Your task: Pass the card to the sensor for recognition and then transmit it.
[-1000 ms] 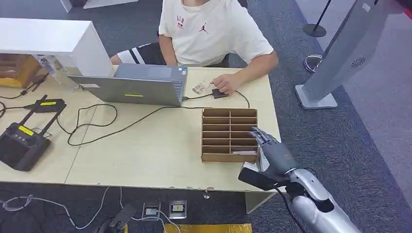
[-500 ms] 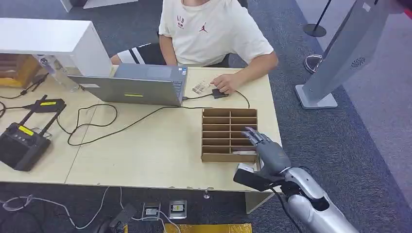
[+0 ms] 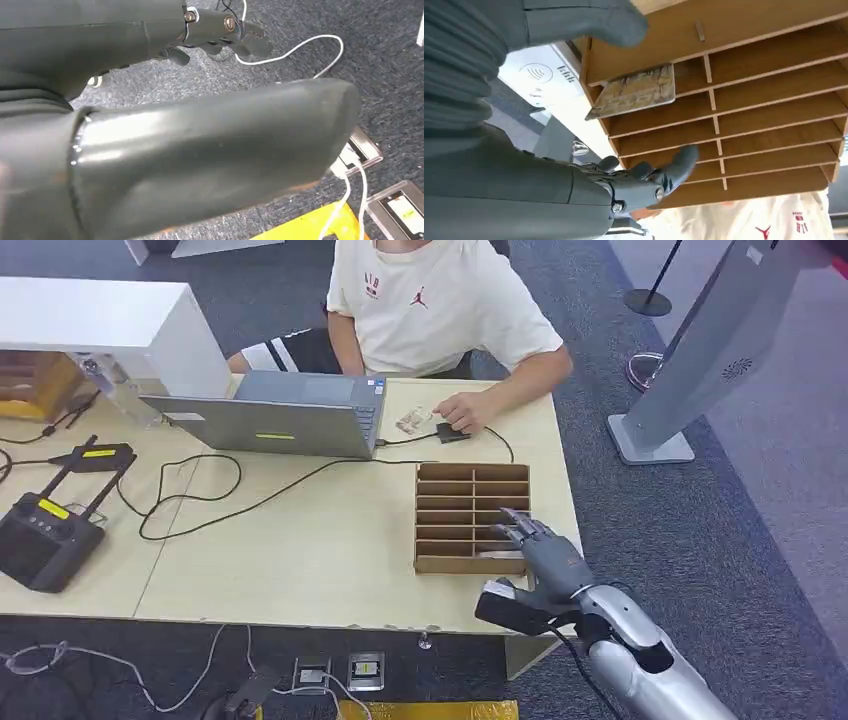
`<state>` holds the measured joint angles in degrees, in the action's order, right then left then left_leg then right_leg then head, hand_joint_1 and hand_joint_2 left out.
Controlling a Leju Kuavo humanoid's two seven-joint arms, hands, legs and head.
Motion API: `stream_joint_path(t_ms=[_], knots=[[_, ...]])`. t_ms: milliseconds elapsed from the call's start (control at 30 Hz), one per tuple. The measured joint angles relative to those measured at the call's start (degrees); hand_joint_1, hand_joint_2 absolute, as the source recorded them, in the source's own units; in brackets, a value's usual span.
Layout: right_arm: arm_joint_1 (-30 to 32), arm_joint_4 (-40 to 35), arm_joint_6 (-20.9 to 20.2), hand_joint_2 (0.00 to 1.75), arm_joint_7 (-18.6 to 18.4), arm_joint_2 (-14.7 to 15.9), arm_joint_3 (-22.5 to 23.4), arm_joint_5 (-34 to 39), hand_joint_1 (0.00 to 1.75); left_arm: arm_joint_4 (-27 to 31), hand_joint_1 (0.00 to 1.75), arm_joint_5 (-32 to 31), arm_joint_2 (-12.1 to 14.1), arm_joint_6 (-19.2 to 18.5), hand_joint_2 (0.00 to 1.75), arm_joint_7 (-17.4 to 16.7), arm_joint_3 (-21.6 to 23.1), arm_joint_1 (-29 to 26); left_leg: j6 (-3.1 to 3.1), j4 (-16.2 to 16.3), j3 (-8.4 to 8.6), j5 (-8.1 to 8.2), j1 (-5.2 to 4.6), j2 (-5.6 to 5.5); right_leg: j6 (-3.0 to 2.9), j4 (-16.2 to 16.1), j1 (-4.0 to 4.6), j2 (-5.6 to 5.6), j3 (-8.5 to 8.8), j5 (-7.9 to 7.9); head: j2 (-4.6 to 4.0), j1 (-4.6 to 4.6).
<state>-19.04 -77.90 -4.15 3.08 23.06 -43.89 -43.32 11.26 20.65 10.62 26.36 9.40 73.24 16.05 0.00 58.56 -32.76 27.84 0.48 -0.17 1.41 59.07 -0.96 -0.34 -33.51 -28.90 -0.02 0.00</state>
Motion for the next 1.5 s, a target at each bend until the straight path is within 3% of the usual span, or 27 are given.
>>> stream_joint_path(t_ms=[33,67,167,233,267,300,400,467,667,767,800,867,1500], knots=[[-0.1,0.2,-0.1,1.75,-0.1,0.0,-0.1,-0.1,1.69,0.0,0.0,0.0,0.0,0.0,0.0,0.0,0.0,0.0,0.0,0.0,0.0,0.0,0.0,0.0,0.0,0.0,0.0,0.0,0.0,0.0,0.0,0.02],[-0.1,0.3,-0.3,1.75,-0.2,0.0,-0.2,-0.2,1.71,0.0,0.0,0.0,0.0,0.0,0.0,0.0,0.0,0.0,0.0,0.0,0.0,0.0,0.0,0.0,0.0,0.0,0.0,0.0,0.0,0.0,0.0,0.02],[-0.4,0.8,-0.8,1.75,-0.5,-0.1,-0.5,-0.5,1.61,0.0,0.0,0.1,0.0,0.0,0.0,-0.1,-0.1,-0.1,0.0,0.0,0.0,0.0,0.0,0.0,0.0,0.0,0.0,0.0,0.0,0.0,0.0,0.02],[-0.6,1.1,-1.0,1.75,-0.7,-0.1,-0.5,-0.8,1.29,0.0,0.0,0.2,0.0,0.0,0.0,0.0,-0.1,-0.2,0.0,0.0,0.0,0.0,0.0,0.0,0.0,0.0,0.0,0.0,0.0,0.0,0.0,0.02],[-0.8,1.2,-1.1,1.75,-1.0,-0.2,-0.5,-0.8,1.06,0.0,0.0,0.2,0.0,0.0,0.0,-0.1,-0.2,-0.3,0.0,0.0,0.0,0.0,0.0,0.0,0.0,0.0,0.0,0.0,0.0,0.0,0.0,0.0],[-1.0,1.3,-1.3,1.75,-1.1,-0.2,-0.6,-0.9,0.73,0.0,0.0,0.3,0.0,0.1,0.0,-0.1,-0.2,-0.4,0.0,0.0,0.01,0.0,0.0,0.0,0.0,0.0,0.0,0.01,0.0,0.0,0.0,0.0],[-1.2,1.7,-1.7,1.75,-1.7,-0.3,-0.7,-1.0,0.3,0.0,0.0,0.4,0.0,0.1,0.0,-0.1,-0.4,-0.6,0.0,0.0,0.0,0.0,0.0,0.0,0.0,0.0,0.0,-0.01,0.0,0.0,0.0,0.02],[-1.2,1.8,-1.8,1.75,-1.9,-0.3,-0.8,-1.1,0.26,0.0,0.0,0.4,0.0,0.1,0.0,-0.1,-0.4,-0.8,0.0,0.0,0.0,0.0,0.0,0.0,0.0,0.0,0.0,0.01,0.0,0.0,0.0,0.0],[-1.3,2.1,-1.4,1.75,-2.4,-0.4,-0.8,-1.8,0.4,0.0,0.0,0.3,0.0,0.1,0.0,-0.1,-0.5,-1.0,0.0,0.0,0.0,0.0,0.0,0.0,0.0,0.0,0.0,0.0,0.0,0.0,0.0,0.0],[-1.4,2.3,-1.1,1.75,-2.8,-0.5,-0.8,-2.0,0.96,0.0,0.0,0.2,0.0,0.1,0.0,-0.1,-0.5,-1.0,0.0,0.0,0.0,0.0,0.0,0.0,0.0,0.0,0.0,0.0,0.0,0.0,0.0,0.02],[-1.4,2.4,-0.8,1.75,-2.9,-0.6,-0.8,-2.0,1.45,0.0,0.0,0.0,0.0,0.0,0.0,-0.1,-0.5,-1.0,0.0,0.0,0.0,0.0,0.0,0.0,0.0,0.0,0.0,0.0,0.0,0.0,0.0,0.0],[-1.5,2.5,-0.4,1.75,-3.0,-0.6,-0.7,-2.1,1.75,0.0,0.0,-0.2,0.0,0.0,0.0,-0.3,-0.5,-0.9,0.0,0.0,0.0,0.0,0.0,0.0,0.0,0.0,0.0,0.0,0.0,0.0,0.0,0.0],[-2.0,2.5,0.5,1.75,-4.0,-1.0,0.6,-2.3,1.75,0.0,0.0,-2.2,0.0,-1.1,0.0,-1.0,-0.5,0.7,0.0,0.0,0.01,0.0,0.0,0.0,0.0,0.0,0.0,0.01,-0.01,0.0,0.0,0.0]])
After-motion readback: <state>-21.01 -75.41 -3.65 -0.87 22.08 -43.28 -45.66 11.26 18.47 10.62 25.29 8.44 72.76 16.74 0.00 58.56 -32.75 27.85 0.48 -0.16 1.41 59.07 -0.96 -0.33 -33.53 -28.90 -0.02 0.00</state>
